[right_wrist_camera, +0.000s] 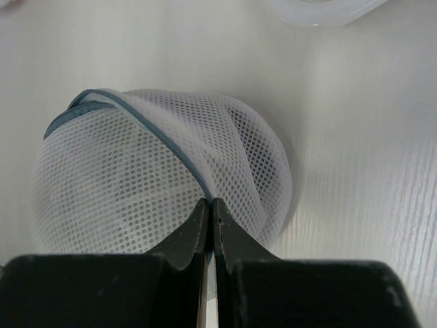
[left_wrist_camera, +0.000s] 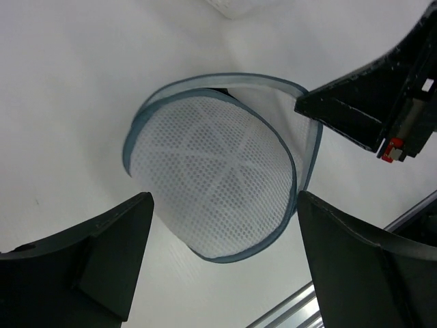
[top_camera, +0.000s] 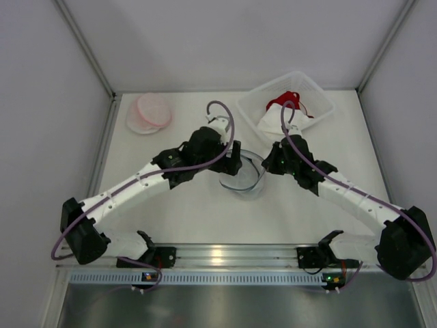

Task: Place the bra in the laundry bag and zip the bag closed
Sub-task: Open the laundry bag at the center of the board.

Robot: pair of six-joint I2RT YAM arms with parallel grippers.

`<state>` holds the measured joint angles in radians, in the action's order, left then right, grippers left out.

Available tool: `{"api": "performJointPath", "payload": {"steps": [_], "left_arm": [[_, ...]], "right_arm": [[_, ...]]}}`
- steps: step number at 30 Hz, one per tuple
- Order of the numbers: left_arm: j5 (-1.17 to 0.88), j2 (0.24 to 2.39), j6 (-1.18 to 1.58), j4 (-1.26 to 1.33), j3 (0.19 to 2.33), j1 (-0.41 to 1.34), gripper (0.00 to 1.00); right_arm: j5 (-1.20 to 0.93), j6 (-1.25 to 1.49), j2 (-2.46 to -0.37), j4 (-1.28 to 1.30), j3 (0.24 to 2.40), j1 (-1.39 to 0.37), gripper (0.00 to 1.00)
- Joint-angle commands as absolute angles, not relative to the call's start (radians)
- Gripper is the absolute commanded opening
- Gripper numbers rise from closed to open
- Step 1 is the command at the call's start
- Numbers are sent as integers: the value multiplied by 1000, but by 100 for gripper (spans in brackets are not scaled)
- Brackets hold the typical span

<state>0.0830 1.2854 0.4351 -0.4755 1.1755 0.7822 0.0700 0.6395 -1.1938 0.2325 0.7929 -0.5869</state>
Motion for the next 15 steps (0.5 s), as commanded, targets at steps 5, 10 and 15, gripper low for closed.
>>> {"api": "performJointPath", "payload": {"steps": [5, 10, 15], "left_arm": [[353, 1403, 413, -512, 1262, 931, 91], [402, 1499, 403, -515, 1270, 976, 91], [433, 1571, 399, -517, 1275, 1025, 88]], "right_arm": [[86, 660, -1157, 213, 804, -597, 0], [84, 670, -1149, 210, 788, -598, 0], [92, 673, -1144, 212, 787, -597, 0]]}}
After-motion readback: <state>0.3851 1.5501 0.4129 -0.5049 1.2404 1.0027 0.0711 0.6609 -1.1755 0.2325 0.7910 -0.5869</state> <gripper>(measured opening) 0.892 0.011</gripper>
